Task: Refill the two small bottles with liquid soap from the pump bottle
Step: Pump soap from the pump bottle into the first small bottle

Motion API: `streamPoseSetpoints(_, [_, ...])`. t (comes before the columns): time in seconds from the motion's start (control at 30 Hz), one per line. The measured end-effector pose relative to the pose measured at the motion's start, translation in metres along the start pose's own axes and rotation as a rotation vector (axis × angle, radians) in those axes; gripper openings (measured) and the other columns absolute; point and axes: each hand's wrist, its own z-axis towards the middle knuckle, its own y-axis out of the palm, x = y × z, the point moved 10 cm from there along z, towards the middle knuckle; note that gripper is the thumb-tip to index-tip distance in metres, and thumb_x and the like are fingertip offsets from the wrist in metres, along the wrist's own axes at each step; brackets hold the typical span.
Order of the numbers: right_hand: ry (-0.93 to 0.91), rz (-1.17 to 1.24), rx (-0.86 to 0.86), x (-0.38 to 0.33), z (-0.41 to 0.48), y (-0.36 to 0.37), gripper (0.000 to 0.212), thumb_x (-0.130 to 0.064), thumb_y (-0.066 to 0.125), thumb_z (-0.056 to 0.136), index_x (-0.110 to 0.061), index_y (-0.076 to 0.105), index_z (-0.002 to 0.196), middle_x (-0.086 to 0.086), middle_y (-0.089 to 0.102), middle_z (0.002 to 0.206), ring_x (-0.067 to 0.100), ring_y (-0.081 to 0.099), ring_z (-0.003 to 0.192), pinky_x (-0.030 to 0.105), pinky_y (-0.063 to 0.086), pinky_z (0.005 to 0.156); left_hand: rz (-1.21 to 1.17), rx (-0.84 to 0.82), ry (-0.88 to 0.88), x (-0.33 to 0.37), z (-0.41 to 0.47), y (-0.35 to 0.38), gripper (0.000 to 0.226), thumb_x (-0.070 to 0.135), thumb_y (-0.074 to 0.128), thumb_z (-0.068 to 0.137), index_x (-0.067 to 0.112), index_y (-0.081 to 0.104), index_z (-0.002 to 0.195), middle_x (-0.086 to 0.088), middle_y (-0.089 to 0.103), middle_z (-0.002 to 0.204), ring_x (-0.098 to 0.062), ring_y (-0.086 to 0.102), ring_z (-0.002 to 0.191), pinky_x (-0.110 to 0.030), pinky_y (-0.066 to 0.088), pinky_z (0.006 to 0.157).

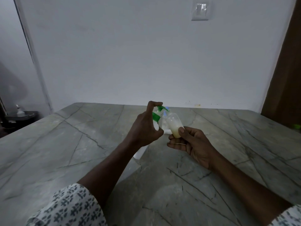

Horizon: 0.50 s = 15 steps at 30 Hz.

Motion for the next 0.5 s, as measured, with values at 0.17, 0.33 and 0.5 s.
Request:
streamPoseSetpoints(0.17, [0.040,0.007,-0.047,0.0048,-0.0004,0.0069,0.057,-0.033,0.066,0.074,0.010,0.059,0.111,0.023,0.071,0.089,0.029,0.073,0.074,0.040,0.061,0.073,-0.008,-0.004,0.006,-0.0010,0.0009,-0.0001,0.085,0.008,0.080,0.067,0.022,0.034,0.137,0.010,0.057,0.103,-0.008,0.060,0.068,-0.021,0.053,0.062])
streamPoseSetpoints(0.33, [0.052,0.006,-0.058,0.0076,-0.0010,0.0089,0.057,-0.033,0.066,0.072,0.008,0.060,0.110,0.021,0.071,0.087,0.023,0.071,0.069,0.035,0.060,0.066,-0.039,0.006,-0.008,-0.0026,0.0008,-0.0024,0.079,0.006,0.080,0.068,0.018,0.039,0.134,0.019,0.055,0.090,-0.004,0.060,0.069,-0.006,0.045,0.062])
streamPoseSetpoints(0.5, [0.035,-0.019,-0.047,0.0071,-0.0013,0.0083,0.059,-0.034,0.067,0.072,0.006,0.060,0.115,0.019,0.072,0.088,0.020,0.068,0.066,0.031,0.059,0.064,-0.035,0.023,-0.027,-0.0033,0.0006,-0.0041,0.072,0.005,0.081,0.068,0.015,0.041,0.127,0.007,0.058,0.106,-0.005,0.059,0.074,-0.004,0.046,0.065])
